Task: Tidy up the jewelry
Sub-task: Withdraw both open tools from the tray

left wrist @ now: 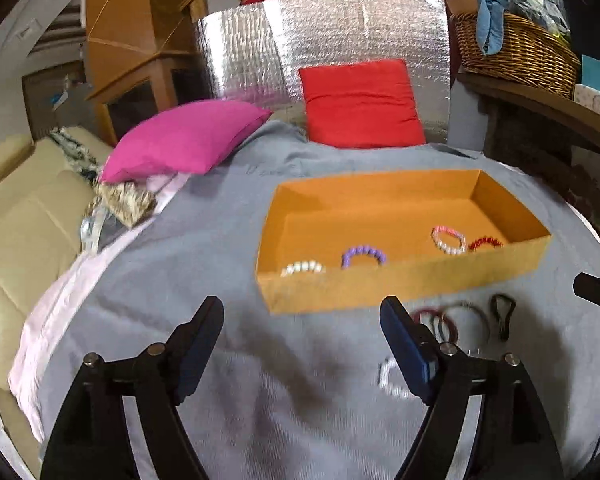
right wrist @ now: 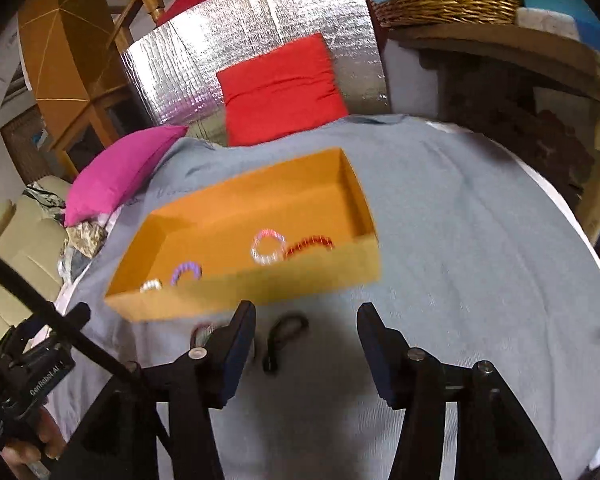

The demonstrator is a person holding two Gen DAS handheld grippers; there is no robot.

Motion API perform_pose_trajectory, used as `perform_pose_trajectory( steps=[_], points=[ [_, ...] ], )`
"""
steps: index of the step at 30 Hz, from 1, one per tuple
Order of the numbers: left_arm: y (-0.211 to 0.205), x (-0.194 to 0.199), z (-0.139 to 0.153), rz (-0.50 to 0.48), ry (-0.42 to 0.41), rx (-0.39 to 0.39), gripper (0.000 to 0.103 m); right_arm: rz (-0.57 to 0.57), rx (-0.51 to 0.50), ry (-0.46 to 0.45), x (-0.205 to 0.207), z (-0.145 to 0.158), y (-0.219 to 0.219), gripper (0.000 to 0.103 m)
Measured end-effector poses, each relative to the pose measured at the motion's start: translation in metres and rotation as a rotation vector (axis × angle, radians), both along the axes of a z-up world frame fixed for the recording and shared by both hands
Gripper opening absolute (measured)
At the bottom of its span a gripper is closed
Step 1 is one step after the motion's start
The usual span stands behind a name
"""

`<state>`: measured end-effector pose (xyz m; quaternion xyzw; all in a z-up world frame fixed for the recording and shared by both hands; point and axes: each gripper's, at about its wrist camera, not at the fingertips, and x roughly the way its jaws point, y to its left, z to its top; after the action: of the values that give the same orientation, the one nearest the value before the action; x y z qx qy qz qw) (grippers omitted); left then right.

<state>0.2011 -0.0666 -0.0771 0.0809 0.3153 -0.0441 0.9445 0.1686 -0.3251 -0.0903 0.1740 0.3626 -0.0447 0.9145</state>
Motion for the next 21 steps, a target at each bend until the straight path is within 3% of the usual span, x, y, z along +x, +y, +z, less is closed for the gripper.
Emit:
perform_pose_trajectory(
  steps=[12, 21],
  points=[
    [-0.005, 0.006, -0.019, -0.037, 0.038, 0.055, 0.081, 0.009, 0.112, 0.110, 0.016, -0.032, 0.004, 0.057],
    [-0.017, 0.007, -0.019, -0.073, 0.048, 0.062, 0.081, 0.053, 0.063, 0.100, 0.021, -0.026, 0.020, 0.057]
  ],
)
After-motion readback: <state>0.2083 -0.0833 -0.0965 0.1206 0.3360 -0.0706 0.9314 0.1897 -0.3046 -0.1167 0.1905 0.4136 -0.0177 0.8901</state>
